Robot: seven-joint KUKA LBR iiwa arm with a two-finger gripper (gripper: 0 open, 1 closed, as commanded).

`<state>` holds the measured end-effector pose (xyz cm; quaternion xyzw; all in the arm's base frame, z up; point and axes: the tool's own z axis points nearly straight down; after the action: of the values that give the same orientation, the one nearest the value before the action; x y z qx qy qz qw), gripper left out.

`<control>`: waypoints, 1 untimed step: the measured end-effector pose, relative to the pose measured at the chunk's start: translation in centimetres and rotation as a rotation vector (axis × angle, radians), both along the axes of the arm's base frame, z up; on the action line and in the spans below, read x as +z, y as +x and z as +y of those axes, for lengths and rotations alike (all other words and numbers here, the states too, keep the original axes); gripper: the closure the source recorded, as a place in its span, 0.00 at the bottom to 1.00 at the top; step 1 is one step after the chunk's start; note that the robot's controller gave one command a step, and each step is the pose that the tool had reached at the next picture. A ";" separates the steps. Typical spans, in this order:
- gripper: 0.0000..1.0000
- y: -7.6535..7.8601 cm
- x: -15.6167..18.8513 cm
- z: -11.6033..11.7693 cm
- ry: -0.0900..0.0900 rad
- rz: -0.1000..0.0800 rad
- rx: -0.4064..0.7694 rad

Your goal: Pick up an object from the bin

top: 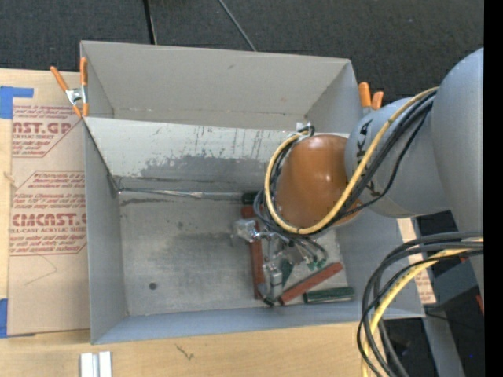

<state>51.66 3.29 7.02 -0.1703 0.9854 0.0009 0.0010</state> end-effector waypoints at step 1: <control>0.00 0.5 0.0 -1.0 0.001 0.001 0.142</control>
Offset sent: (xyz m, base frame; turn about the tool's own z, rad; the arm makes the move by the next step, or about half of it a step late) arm 0.0107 -0.0465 -0.0002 -0.5435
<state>52.13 2.26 7.03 -0.2396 0.9709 0.0018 0.0006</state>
